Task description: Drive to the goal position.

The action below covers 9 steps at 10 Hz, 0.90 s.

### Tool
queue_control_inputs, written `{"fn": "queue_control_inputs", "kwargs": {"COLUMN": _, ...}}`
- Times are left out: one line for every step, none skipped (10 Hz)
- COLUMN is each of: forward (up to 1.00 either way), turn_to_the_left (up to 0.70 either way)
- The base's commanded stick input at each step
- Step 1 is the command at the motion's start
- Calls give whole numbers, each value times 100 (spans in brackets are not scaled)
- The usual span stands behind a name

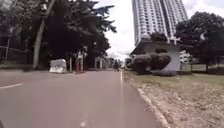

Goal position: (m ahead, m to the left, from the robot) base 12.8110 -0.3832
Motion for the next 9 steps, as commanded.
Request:
{"fn": "queue_control_inputs", "kwargs": {"forward": 70, "turn_to_the_left": 0}}
{"fn": "queue_control_inputs", "kwargs": {"forward": 70, "turn_to_the_left": 0}}
{"fn": "queue_control_inputs", "kwargs": {"forward": 70, "turn_to_the_left": 0}}
{"fn": "queue_control_inputs", "kwargs": {"forward": 70, "turn_to_the_left": 0}}
{"fn": "queue_control_inputs", "kwargs": {"forward": 70, "turn_to_the_left": 0}}
{"fn": "queue_control_inputs", "kwargs": {"forward": 70, "turn_to_the_left": 0}}
{"fn": "queue_control_inputs", "kwargs": {"forward": 70, "turn_to_the_left": 0}}
{"fn": "queue_control_inputs", "kwargs": {"forward": 70, "turn_to_the_left": 0}}
{"fn": "queue_control_inputs", "kwargs": {"forward": 70, "turn_to_the_left": 0}}
